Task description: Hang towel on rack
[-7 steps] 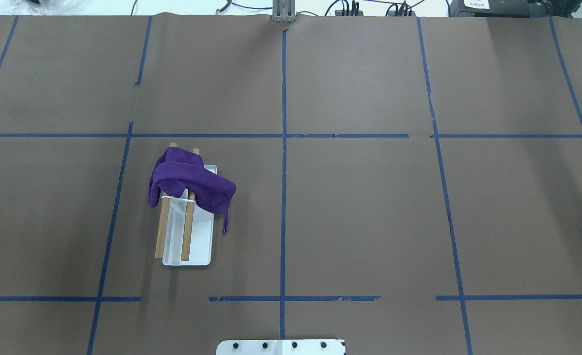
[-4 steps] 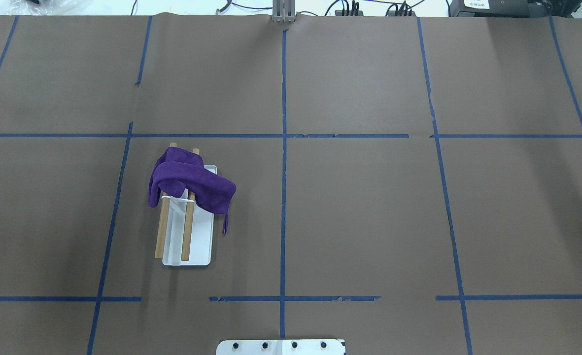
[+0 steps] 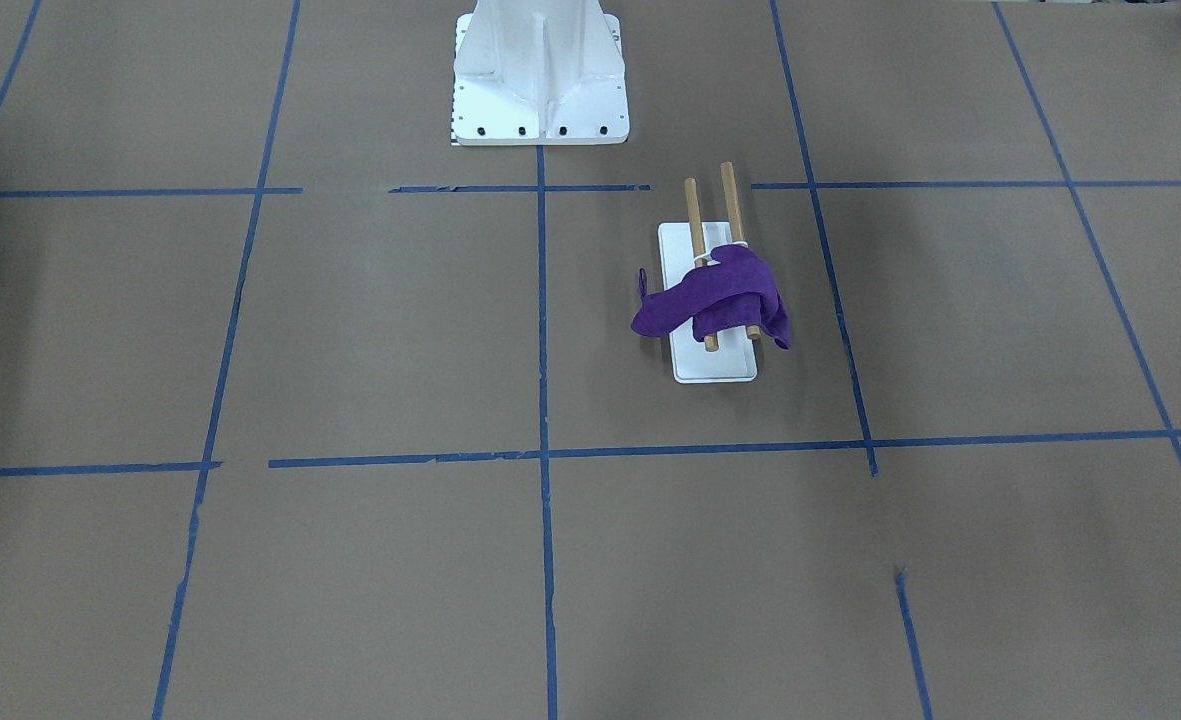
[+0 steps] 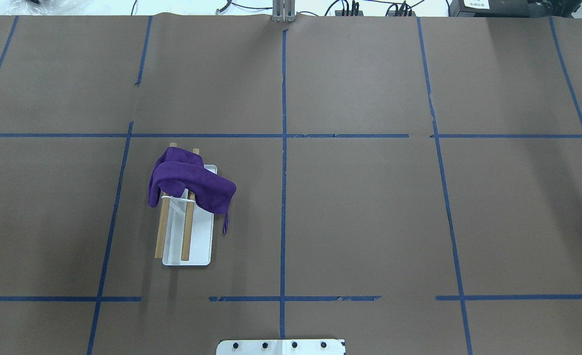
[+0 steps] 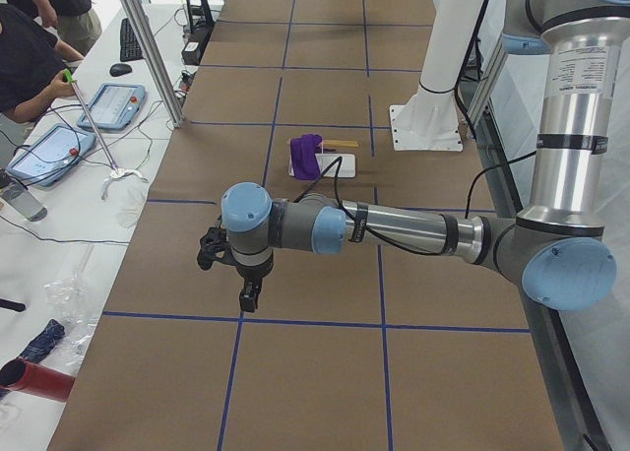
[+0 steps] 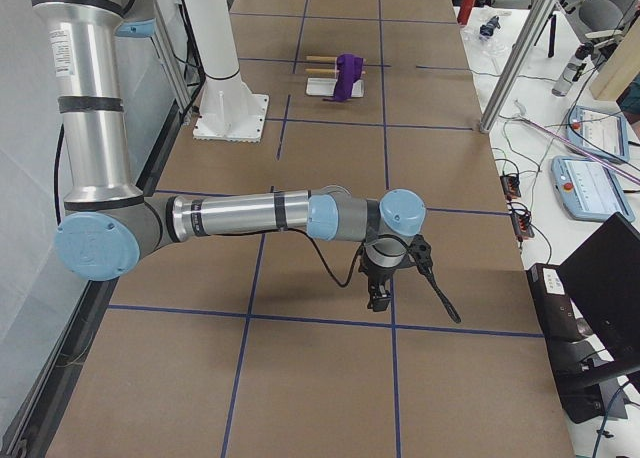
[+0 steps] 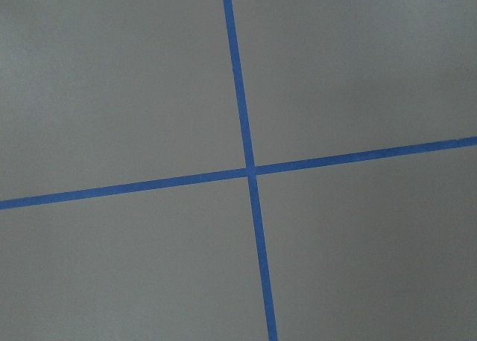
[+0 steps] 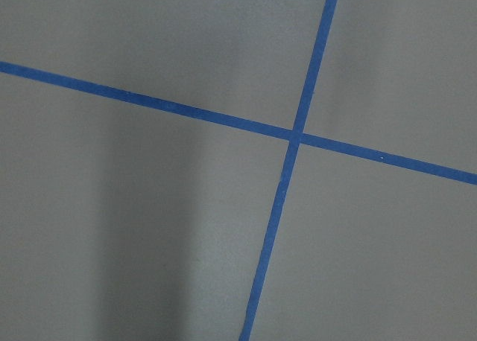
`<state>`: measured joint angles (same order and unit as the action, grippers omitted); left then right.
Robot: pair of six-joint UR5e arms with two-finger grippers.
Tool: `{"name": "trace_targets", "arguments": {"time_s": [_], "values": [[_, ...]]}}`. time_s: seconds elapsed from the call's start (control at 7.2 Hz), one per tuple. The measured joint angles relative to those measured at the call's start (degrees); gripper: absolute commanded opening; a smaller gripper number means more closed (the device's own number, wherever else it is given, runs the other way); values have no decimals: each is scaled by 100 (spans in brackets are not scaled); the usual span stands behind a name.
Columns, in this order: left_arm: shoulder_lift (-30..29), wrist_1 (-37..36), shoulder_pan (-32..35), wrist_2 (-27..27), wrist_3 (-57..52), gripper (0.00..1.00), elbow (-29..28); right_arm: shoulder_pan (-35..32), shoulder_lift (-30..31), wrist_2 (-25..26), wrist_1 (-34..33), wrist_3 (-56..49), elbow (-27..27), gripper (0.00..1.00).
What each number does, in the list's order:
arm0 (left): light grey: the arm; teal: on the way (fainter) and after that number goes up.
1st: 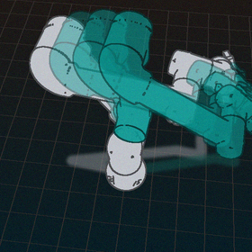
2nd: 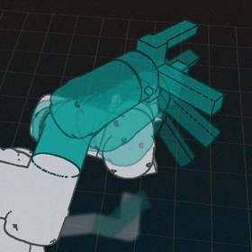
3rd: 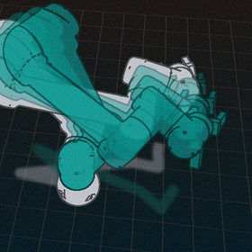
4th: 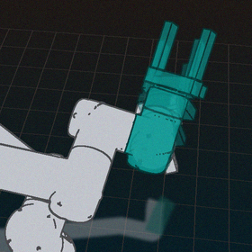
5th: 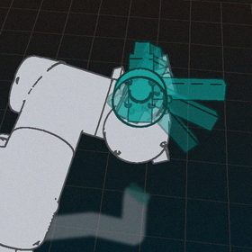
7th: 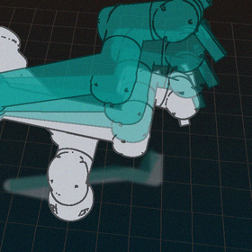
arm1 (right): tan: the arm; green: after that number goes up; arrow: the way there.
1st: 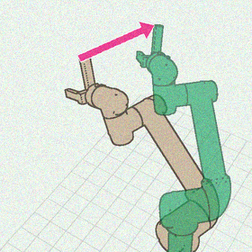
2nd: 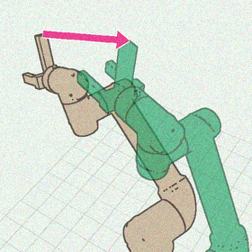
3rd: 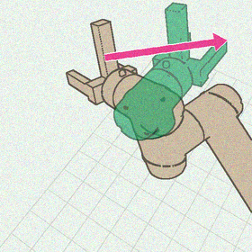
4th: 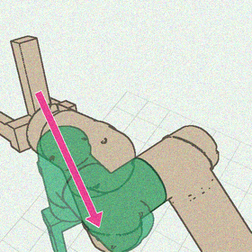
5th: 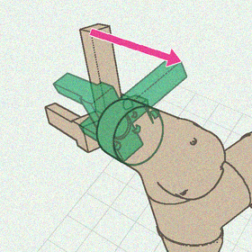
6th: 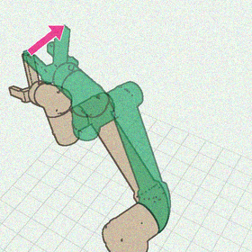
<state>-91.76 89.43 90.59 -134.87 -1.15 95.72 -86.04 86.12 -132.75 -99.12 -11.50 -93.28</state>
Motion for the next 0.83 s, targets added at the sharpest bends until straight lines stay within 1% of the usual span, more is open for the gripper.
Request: {"name": "trace_targets", "arguments": {"time_s": [0.28, 0.83], "values": [[4, 9, -21, 4, 316, 100, 29, 0, -7, 3, 31, 1, -27, 100], [62, 95, -78, 21, 387, 100, 79, 0, -57, 4, 44, -5, -46, 100]]}}
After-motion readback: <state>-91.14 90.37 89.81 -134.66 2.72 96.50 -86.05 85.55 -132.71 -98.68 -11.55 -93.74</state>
